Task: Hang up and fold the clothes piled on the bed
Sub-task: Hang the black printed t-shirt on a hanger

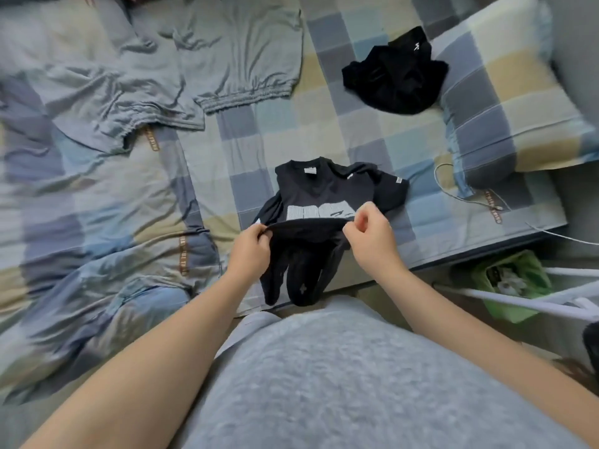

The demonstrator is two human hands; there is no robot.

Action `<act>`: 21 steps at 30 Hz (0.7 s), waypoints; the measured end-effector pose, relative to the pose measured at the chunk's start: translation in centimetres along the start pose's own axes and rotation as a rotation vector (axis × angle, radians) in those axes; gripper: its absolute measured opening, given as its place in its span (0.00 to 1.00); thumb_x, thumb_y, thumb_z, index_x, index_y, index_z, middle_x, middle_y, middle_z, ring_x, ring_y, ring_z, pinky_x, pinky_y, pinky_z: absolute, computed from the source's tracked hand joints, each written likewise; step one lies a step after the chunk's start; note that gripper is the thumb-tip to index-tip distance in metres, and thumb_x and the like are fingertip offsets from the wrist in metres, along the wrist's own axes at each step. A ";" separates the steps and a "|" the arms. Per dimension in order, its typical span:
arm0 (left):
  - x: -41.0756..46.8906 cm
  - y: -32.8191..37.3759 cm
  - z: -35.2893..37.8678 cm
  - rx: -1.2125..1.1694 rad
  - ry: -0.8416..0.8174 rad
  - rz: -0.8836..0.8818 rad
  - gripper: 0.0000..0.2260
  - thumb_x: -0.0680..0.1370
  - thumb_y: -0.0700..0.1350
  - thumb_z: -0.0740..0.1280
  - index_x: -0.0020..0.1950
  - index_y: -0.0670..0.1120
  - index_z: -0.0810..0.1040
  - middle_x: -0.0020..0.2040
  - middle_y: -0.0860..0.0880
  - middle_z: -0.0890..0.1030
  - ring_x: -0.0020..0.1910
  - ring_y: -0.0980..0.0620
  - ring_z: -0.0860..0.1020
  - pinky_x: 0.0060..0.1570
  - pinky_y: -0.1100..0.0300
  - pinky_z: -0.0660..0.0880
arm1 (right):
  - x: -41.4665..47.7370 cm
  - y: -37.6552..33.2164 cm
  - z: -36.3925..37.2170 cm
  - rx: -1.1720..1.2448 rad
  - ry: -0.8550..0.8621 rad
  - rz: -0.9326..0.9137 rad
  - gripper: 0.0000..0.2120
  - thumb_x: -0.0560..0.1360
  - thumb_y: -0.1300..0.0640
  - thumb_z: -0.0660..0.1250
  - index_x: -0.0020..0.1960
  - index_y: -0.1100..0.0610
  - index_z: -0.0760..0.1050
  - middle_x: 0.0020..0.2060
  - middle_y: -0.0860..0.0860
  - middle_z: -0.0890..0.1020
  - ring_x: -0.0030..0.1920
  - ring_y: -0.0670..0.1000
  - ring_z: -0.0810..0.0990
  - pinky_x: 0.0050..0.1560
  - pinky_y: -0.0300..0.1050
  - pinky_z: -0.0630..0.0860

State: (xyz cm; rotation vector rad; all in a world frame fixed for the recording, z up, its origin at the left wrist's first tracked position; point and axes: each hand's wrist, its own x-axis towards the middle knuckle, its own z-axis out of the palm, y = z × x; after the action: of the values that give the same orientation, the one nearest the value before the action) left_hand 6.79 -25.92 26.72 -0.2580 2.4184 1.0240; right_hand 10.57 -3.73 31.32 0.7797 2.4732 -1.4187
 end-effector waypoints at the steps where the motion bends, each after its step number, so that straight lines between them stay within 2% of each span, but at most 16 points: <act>1: 0.1 -0.4 -1.6 -0.006 0.024 0.016 0.08 0.83 0.41 0.60 0.47 0.45 0.77 0.38 0.52 0.77 0.40 0.50 0.75 0.36 0.56 0.66 | -0.6 -0.6 0.7 0.034 -0.004 0.004 0.10 0.76 0.62 0.61 0.42 0.48 0.65 0.24 0.43 0.67 0.28 0.45 0.64 0.34 0.47 0.65; 3: -0.2 -1.0 -4.2 -0.018 0.053 0.053 0.10 0.83 0.41 0.59 0.44 0.49 0.75 0.38 0.55 0.76 0.39 0.57 0.73 0.35 0.64 0.65 | -2.0 -1.6 2.3 0.058 -0.022 -0.021 0.11 0.79 0.63 0.58 0.50 0.47 0.70 0.26 0.41 0.72 0.28 0.42 0.69 0.36 0.45 0.68; 5: -0.6 -1.1 -6.3 -0.062 0.088 0.091 0.12 0.83 0.42 0.58 0.41 0.52 0.72 0.37 0.56 0.75 0.36 0.61 0.73 0.32 0.68 0.63 | -3.0 -3.1 3.6 0.033 -0.052 -0.058 0.12 0.81 0.64 0.56 0.52 0.51 0.75 0.39 0.41 0.80 0.39 0.40 0.76 0.44 0.41 0.72; 7: -1.0 -0.9 -8.4 -0.127 0.126 0.151 0.14 0.84 0.43 0.58 0.39 0.53 0.71 0.34 0.56 0.74 0.33 0.63 0.73 0.31 0.68 0.65 | -3.5 -4.9 4.4 0.056 -0.048 -0.116 0.13 0.81 0.65 0.56 0.49 0.54 0.77 0.48 0.48 0.80 0.49 0.39 0.76 0.52 0.33 0.71; 8: -1.3 -0.8 -9.4 -0.158 0.135 0.180 0.14 0.84 0.43 0.58 0.39 0.52 0.71 0.33 0.57 0.74 0.32 0.63 0.72 0.31 0.68 0.65 | -3.7 -5.9 4.6 0.071 -0.042 -0.151 0.13 0.81 0.66 0.56 0.48 0.54 0.77 0.49 0.49 0.78 0.48 0.37 0.75 0.50 0.28 0.68; 10: -1.9 -0.7 -11.4 -0.220 0.145 0.228 0.14 0.84 0.43 0.59 0.38 0.50 0.71 0.30 0.58 0.73 0.30 0.62 0.70 0.30 0.66 0.65 | -4.2 -7.8 5.0 0.105 -0.044 -0.211 0.13 0.82 0.66 0.55 0.46 0.53 0.74 0.45 0.49 0.76 0.42 0.36 0.73 0.46 0.28 0.67; 13: -2.4 0.2 -15.2 -0.298 0.190 0.326 0.13 0.84 0.42 0.60 0.39 0.48 0.71 0.29 0.57 0.69 0.29 0.59 0.66 0.32 0.60 0.62 | -4.6 -11.1 5.3 0.178 -0.049 -0.298 0.14 0.83 0.65 0.55 0.46 0.50 0.72 0.35 0.37 0.75 0.36 0.37 0.72 0.39 0.30 0.68; 15: -2.9 1.6 -18.0 -0.354 0.230 0.421 0.13 0.84 0.42 0.60 0.39 0.48 0.71 0.30 0.57 0.68 0.30 0.59 0.65 0.32 0.62 0.62 | -4.7 -13.8 5.3 0.240 -0.030 -0.345 0.13 0.84 0.62 0.55 0.47 0.49 0.72 0.32 0.35 0.75 0.33 0.36 0.72 0.35 0.29 0.68; 18: -4.0 3.8 -22.1 -0.417 0.310 0.571 0.12 0.83 0.45 0.61 0.40 0.48 0.73 0.31 0.57 0.69 0.32 0.58 0.67 0.33 0.64 0.64 | -5.4 -18.2 5.2 0.345 -0.027 -0.418 0.14 0.85 0.62 0.55 0.46 0.50 0.74 0.33 0.38 0.77 0.34 0.37 0.73 0.36 0.31 0.70; 21: -4.8 5.2 -25.6 -0.406 0.422 0.656 0.10 0.83 0.45 0.61 0.42 0.50 0.75 0.34 0.54 0.72 0.34 0.60 0.70 0.37 0.66 0.66 | -6.5 -21.7 5.2 0.397 -0.085 -0.465 0.13 0.84 0.62 0.55 0.46 0.55 0.75 0.35 0.44 0.78 0.37 0.44 0.75 0.38 0.36 0.73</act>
State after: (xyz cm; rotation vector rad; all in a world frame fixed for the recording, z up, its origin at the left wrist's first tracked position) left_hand -0.38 -40.68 47.62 0.2354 2.7103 1.9205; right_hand 4.15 -19.18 47.44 0.1849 2.4355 -2.0928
